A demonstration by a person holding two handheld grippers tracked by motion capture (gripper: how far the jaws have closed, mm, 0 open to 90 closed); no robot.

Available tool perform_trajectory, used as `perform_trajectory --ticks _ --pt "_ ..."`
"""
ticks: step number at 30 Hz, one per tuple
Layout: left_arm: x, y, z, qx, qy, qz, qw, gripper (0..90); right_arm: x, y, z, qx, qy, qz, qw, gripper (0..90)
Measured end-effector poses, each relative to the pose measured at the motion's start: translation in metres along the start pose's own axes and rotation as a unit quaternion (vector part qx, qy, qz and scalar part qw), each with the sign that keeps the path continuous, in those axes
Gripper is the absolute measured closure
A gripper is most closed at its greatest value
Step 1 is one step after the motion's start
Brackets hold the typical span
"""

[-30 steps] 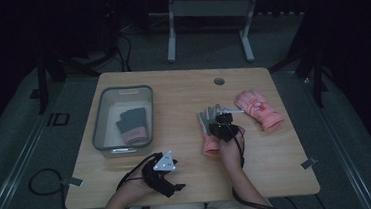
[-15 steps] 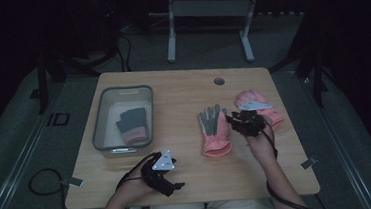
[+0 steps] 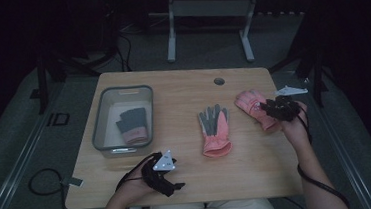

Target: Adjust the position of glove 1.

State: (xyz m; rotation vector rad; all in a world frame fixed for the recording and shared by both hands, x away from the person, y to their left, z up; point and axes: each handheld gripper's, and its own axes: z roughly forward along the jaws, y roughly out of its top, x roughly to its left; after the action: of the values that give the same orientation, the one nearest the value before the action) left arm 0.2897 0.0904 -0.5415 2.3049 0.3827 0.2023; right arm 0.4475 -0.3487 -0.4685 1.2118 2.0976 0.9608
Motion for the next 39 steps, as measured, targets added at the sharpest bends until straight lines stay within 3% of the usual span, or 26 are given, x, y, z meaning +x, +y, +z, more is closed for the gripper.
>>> perform_trajectory --ticks 7,14,17,20,25,28,32,35,39 --pt "-0.001 -0.001 -0.001 -0.001 0.002 0.002 1.0000 13.8 -0.010 0.007 0.018 0.012 0.008 -0.011 0.9998 60.0" --pt "-0.002 -0.003 -0.002 -0.004 0.004 -0.006 1.0000 13.8 -0.023 0.008 0.047 0.058 0.007 -0.023 0.9980 53.8" --pt "-0.003 -0.002 -0.002 -0.004 0.005 -0.007 1.0000 13.8 -0.027 0.004 0.055 0.076 0.010 -0.019 0.9969 49.7" --pt "-0.003 -0.003 -0.002 0.000 0.005 -0.004 1.0000 13.8 -0.028 -0.003 0.063 0.099 0.001 -0.032 0.9946 48.9" --pt "-0.002 -0.003 -0.003 -0.003 0.006 -0.011 0.9999 13.8 -0.028 -0.013 0.072 0.106 0.011 -0.027 0.9939 58.2" --pt "-0.003 -0.003 -0.003 -0.004 0.005 -0.009 0.9999 13.8 -0.030 -0.016 0.074 0.103 0.019 -0.007 0.9944 67.1" --pt "-0.003 -0.005 -0.001 0.003 0.001 -0.006 1.0000 13.8 -0.026 -0.016 0.070 0.096 -0.002 0.000 0.9954 83.8" --pt "-0.003 -0.006 -0.002 -0.002 0.003 -0.006 1.0000 13.8 -0.027 -0.015 0.063 0.079 -0.010 0.045 0.9958 86.4" --pt "-0.004 -0.006 -0.003 0.000 0.004 -0.005 1.0000 13.8 -0.024 -0.012 0.049 0.067 -0.019 0.058 0.9959 86.7"
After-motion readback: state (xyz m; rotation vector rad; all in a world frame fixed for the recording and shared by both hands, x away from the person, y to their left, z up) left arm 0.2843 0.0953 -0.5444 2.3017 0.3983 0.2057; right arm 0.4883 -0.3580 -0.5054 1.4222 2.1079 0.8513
